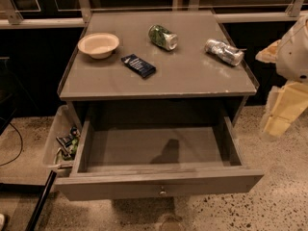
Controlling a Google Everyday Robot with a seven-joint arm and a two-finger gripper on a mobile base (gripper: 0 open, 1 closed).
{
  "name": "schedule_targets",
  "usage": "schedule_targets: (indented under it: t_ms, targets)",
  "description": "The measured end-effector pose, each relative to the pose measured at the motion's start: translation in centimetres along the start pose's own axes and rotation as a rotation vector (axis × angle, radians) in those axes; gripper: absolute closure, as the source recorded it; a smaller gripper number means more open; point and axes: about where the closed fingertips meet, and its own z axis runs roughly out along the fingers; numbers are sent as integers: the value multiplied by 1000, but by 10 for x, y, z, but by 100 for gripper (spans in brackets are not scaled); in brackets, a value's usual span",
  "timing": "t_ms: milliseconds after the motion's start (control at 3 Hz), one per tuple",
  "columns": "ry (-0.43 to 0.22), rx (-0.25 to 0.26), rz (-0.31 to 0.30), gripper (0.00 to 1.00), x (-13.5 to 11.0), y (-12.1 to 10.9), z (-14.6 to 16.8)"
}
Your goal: Close top drawer
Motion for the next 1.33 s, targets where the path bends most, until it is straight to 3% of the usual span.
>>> schedule_targets:
  t_ms: [667,1333]
  targets:
    - [-43,-43,-25,0,24,36,39]
    - [-97,-118,-46,42,58,83,100]
